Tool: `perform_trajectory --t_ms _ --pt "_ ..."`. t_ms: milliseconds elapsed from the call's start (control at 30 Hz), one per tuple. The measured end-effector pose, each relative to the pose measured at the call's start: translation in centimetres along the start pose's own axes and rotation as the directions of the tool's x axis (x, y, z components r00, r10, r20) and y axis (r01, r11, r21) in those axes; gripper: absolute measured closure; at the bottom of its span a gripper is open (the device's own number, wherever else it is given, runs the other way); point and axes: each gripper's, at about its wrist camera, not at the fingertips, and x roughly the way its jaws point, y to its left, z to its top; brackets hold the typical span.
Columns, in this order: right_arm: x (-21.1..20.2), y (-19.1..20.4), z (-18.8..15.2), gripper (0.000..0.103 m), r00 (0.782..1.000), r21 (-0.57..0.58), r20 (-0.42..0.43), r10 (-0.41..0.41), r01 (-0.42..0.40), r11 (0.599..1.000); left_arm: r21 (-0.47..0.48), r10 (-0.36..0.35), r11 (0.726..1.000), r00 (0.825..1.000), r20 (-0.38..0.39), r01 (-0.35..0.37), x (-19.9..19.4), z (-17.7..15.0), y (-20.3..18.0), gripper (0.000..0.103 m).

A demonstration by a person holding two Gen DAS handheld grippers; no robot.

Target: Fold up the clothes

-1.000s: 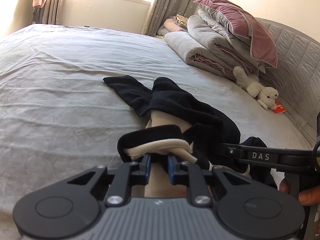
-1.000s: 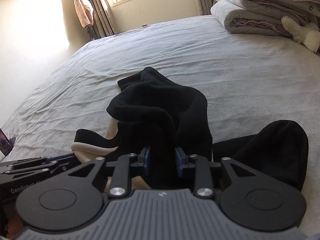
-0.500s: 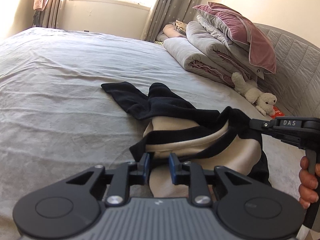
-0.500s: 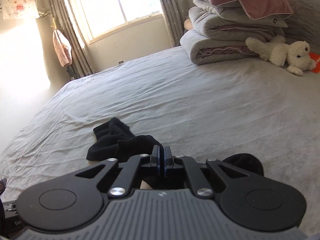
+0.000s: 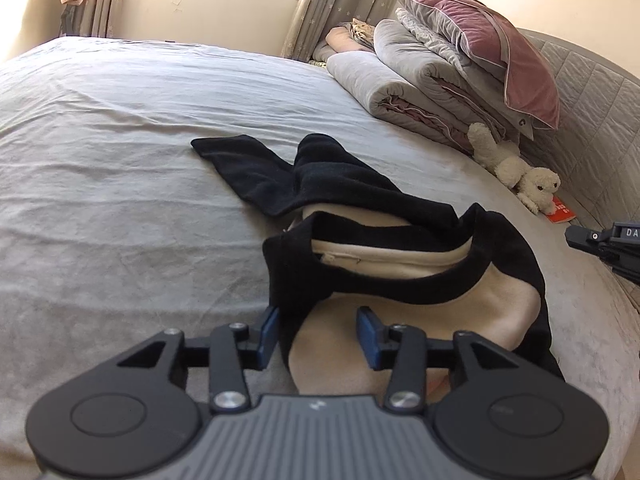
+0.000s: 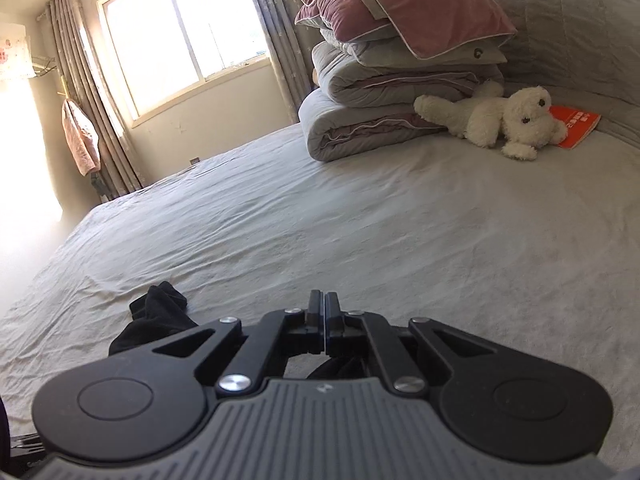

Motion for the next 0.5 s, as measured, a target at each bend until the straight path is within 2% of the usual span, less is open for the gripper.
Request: perform_trajectory --t_ms 100,133,200,233,333,467,500 --pt "0.2 -0.5 -0.2 0.084 0.995 0.023 -0.057 0.082 -0.08 0.997 -0.008 0.016 1.0 1.0 0.003 -0.016 0.7 0.2 -0.1 0.054" --pt "0.3 -0.5 -0.5 0.065 0.992 0.037 -0.073 0.106 -0.104 0.994 -0.018 0.018 1.0 1.0 0.005 -0.018 0.8 0.3 0.1 0.053" --pt "0.6 -0.1 -1.0 0.039 0.983 0.064 -0.094 0.155 -0.15 0.987 -0.036 0.017 0.999 1.0 0.009 -0.017 1.1 0.5 0.4 0.051" --pt "0.8 0.3 -1.2 0.036 0.978 0.065 -0.105 0.178 -0.172 0.983 -0.044 0.017 0.999 1.0 0.01 -0.017 1.2 0.6 0.5 0.051" --pt "1.8 2.0 -2.0 0.036 0.961 0.036 -0.158 0.229 -0.226 0.973 -0.049 0.019 0.999 1.0 0.009 -0.018 1.6 0.6 0.7 0.049" --pt "3.2 4.3 -3.9 0.036 0.954 -0.041 -0.209 0.213 -0.226 0.973 -0.036 0.02 0.999 1.0 0.014 -0.02 1.7 0.5 0.6 0.046" --pt "3.4 4.7 -4.3 0.047 0.954 -0.061 -0.214 0.209 -0.227 0.972 -0.034 0.019 0.999 1.0 0.015 -0.018 1.7 0.5 0.6 0.045"
